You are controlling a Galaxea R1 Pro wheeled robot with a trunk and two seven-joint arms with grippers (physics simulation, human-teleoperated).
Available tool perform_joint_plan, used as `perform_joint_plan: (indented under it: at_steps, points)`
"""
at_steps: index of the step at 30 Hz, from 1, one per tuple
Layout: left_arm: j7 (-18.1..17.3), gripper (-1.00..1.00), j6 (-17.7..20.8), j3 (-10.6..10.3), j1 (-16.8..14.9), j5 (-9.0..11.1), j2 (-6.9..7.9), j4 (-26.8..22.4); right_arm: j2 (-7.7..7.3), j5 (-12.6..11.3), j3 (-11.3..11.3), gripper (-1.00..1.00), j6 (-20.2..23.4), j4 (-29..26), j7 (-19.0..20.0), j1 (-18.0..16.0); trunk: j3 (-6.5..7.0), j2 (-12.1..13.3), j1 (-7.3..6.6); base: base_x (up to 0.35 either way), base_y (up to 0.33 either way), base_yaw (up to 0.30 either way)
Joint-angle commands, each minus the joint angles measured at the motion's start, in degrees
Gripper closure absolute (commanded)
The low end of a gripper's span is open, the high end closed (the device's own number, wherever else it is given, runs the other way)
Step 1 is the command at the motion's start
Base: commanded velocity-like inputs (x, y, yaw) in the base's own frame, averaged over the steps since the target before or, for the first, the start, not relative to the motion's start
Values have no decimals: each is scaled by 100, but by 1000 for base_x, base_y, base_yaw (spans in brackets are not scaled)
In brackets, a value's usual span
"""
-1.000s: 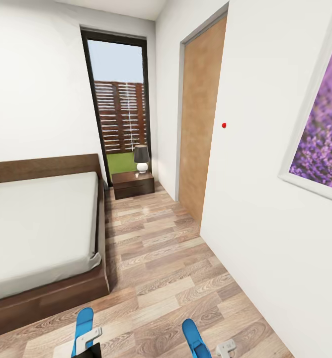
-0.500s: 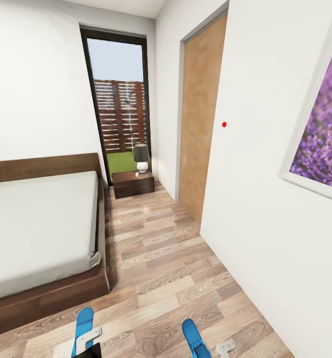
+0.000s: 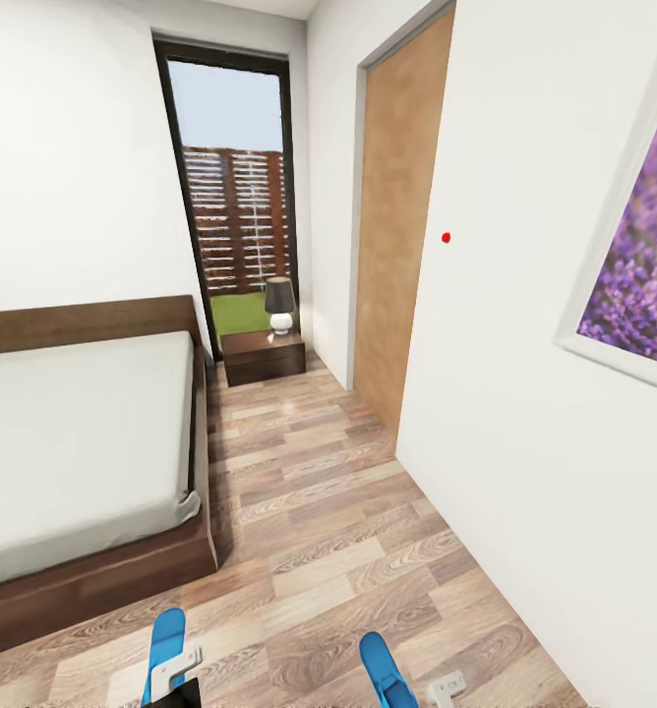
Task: In the bedroom, move the book from the bed onto either nightstand, and place the two sandals side by side next to the bed.
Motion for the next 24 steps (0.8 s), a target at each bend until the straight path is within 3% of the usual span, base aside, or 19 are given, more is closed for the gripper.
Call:
perform_joint_plan:
  at_steps: [1,7,24]
  points:
    - [9,100,-19,16,-5,5,-1,2,-1,11,-16,100,46,-15,24,-2,-22,-13,3,22,0,0]
    - [5,100,-12,16,-4,3,3,3,-1,11,-2,100,46,-16,24,-2,-77,-13,3,169,0,0]
    - [3,100,-10,16,-6,3,6,10,-1,17,11,100,46,-19,24,-2,-106,-13,3,303,0,1]
